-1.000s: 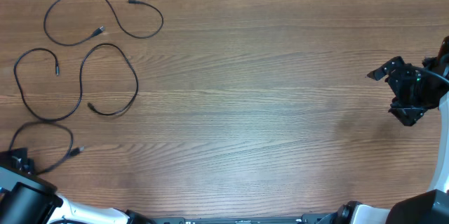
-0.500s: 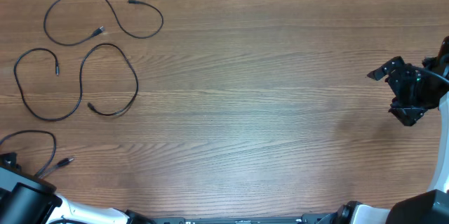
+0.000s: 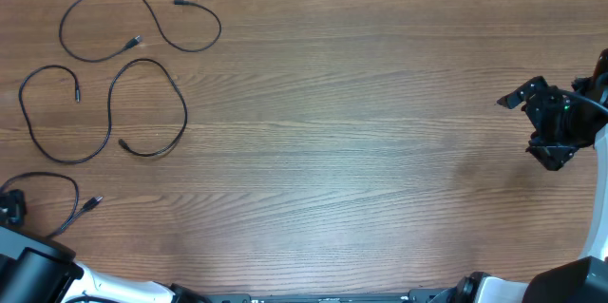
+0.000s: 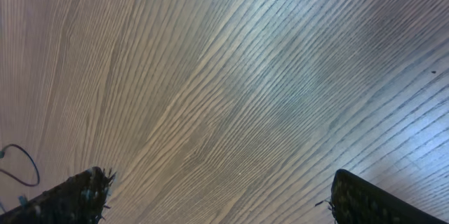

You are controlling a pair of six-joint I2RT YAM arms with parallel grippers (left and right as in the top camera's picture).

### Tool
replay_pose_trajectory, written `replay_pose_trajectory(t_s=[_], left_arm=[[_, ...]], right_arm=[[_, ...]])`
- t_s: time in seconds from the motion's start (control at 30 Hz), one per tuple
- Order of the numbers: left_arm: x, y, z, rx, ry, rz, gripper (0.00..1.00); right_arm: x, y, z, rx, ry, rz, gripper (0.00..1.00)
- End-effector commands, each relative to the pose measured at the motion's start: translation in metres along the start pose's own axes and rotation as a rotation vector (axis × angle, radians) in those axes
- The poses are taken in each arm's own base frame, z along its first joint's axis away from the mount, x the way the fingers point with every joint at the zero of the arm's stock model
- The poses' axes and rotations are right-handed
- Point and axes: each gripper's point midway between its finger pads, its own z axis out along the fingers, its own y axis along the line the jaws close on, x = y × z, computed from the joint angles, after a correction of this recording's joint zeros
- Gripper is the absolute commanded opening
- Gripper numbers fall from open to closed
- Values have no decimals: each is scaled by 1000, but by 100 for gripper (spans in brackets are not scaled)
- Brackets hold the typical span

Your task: Untangle cables

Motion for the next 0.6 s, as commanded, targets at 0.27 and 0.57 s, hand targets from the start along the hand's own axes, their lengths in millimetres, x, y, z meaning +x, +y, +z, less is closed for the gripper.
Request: replay_pose_trajectory(t_s=[0.27,0.57], left_arm=[[-35,73,-29,-306,-116,-100,99],[-38,136,3,-351,-47,-304,100]], right_arm=[[-4,4,-6,-11,-24,-11,100],[-4,4,-6,-11,-24,-11,100]])
